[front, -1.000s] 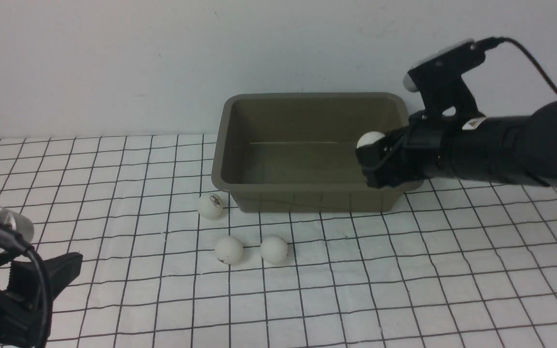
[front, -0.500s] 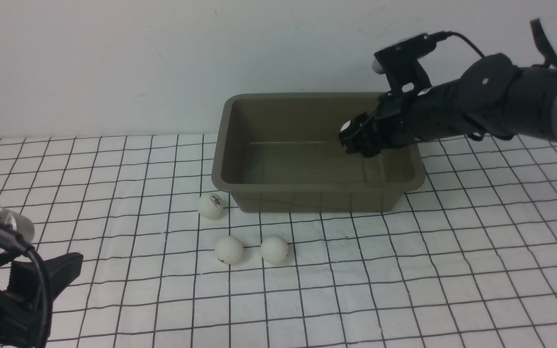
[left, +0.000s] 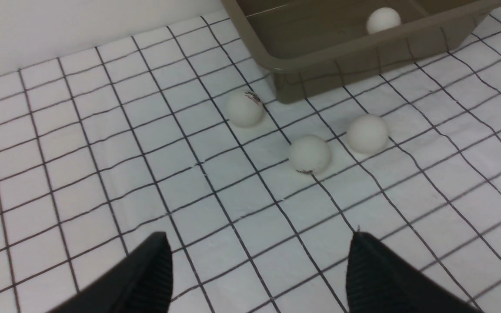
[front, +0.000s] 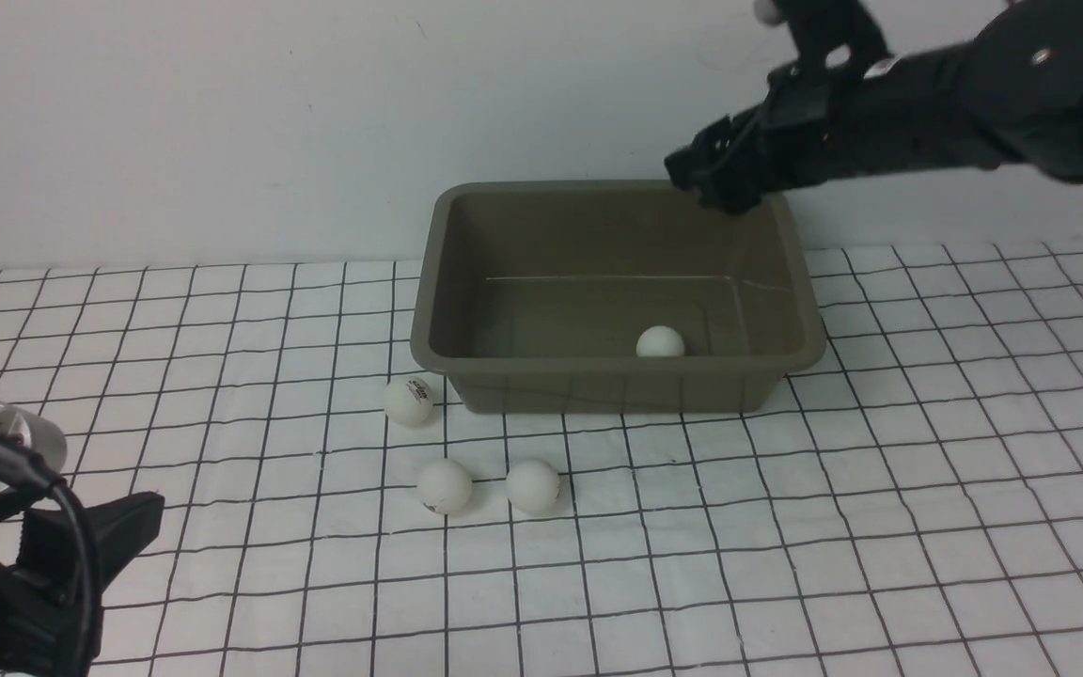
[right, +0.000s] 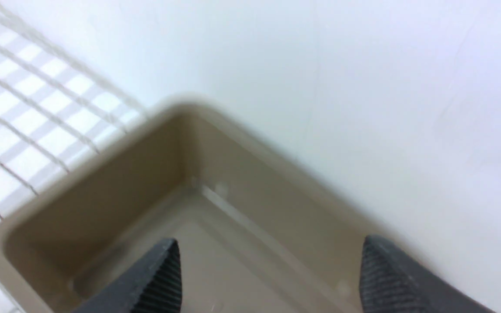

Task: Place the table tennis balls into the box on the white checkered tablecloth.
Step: 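Reach for and grasp a ping pong ball on the table beside the basket, then drop the ball into the bin, then reach for and grasp a ping pong ball on the table beside the basket, then drop the ball into the bin, then reach for and grasp a ping pong ball on the table beside the basket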

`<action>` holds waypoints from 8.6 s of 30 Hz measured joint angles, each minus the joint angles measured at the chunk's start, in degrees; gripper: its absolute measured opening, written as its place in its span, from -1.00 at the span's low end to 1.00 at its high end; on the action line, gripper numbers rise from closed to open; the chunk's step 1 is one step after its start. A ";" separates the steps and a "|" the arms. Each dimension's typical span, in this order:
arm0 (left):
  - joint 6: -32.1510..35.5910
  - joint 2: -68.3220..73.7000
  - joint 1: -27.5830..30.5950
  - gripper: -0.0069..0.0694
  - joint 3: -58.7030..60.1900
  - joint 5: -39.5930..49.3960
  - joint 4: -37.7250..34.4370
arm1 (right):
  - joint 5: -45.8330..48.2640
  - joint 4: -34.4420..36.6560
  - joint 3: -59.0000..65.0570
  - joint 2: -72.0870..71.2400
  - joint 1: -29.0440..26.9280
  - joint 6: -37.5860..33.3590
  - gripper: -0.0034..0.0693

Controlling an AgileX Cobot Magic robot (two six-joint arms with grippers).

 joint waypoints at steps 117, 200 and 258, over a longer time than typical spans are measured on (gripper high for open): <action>73.40 71.34 -7.38 0.05 -33.49 -21.03 -50.57 | 42.32 -2.27 -0.06 -22.47 0.00 12.18 0.42; 19.62 73.80 -18.70 0.25 -31.35 -9.19 -11.19 | 42.65 -0.12 -0.06 -22.47 0.00 13.01 0.42; -7.14 52.26 -19.36 0.26 -46.89 4.83 13.65 | 43.14 -0.06 -0.06 -22.47 0.00 10.96 0.42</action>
